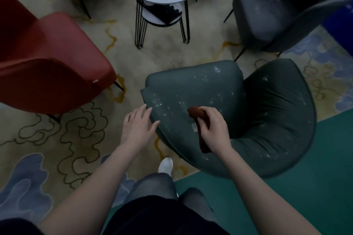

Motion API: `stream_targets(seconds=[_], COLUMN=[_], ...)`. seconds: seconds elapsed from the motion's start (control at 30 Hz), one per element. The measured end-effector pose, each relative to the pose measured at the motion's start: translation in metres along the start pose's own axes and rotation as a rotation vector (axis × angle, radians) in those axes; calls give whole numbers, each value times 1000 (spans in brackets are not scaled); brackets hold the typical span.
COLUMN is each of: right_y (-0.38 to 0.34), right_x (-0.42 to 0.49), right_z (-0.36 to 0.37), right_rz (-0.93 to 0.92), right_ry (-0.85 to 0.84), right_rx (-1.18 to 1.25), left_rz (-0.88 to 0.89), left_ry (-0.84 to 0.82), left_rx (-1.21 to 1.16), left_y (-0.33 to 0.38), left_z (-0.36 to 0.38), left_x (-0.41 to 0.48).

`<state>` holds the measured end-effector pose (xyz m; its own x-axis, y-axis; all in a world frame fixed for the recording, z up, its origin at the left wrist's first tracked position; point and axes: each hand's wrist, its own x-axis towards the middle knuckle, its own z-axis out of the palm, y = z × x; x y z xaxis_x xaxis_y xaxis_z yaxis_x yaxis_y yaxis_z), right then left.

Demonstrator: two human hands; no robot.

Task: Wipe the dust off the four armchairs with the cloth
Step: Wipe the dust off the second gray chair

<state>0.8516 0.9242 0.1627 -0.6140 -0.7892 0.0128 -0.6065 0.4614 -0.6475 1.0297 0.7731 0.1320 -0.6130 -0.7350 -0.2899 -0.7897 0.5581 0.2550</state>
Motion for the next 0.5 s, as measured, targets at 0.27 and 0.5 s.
stream_targets(seconds=[0.27, 0.5], right_y=[16, 45], right_x=[34, 75], right_z=[-6, -10], right_rz=[-60, -187], right_ry=[-111, -239], right_rx=[13, 26], left_rz=[-131, -312], left_ry=[-4, 49], left_rx=[-46, -89], left_y=[14, 38], left_z=[10, 30], left_x=[12, 15])
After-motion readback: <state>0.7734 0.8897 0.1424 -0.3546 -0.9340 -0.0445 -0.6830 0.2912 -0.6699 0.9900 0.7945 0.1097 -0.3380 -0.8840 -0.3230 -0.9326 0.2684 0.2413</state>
